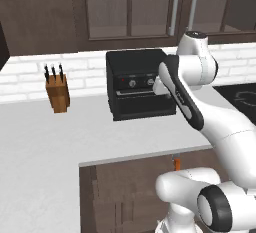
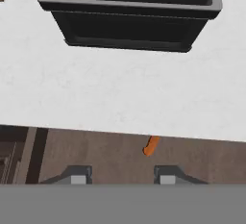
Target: Pick up the knife from the drawer and place it on the cutting board. Then place the meat from the plate to the cutting board.
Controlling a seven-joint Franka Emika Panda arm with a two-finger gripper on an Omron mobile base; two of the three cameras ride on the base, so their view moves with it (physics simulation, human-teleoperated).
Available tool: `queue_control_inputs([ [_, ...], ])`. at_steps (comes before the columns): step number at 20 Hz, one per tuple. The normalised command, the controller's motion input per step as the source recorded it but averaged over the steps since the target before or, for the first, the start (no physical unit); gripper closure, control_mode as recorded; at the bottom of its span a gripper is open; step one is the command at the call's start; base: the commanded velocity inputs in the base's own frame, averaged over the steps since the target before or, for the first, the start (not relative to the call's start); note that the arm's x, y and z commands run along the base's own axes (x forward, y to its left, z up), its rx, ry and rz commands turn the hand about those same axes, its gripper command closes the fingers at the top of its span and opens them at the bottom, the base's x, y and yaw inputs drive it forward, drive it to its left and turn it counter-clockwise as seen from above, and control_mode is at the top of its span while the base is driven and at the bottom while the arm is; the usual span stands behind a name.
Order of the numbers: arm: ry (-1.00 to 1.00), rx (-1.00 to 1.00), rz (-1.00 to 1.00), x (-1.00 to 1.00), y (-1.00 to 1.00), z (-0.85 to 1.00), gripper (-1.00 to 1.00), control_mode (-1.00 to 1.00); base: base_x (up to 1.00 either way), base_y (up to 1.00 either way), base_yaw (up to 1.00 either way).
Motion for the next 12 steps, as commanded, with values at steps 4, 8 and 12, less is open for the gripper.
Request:
queue_control_inputs([
  [4, 0.0, 0.0, 0.0, -0.31, 0.0, 0.0, -1.0, -1.0, 0.0, 0.0, 0.0],
  [8, 0.0, 0.0, 0.0, -0.66, 0.0, -0.03, -1.0, -1.0, 0.0, 0.0, 0.0],
  [12, 0.0, 0.0, 0.0, -0.67, 0.0, -0.11, -1.0, -1.0, 0.0, 0.0, 0.0],
])
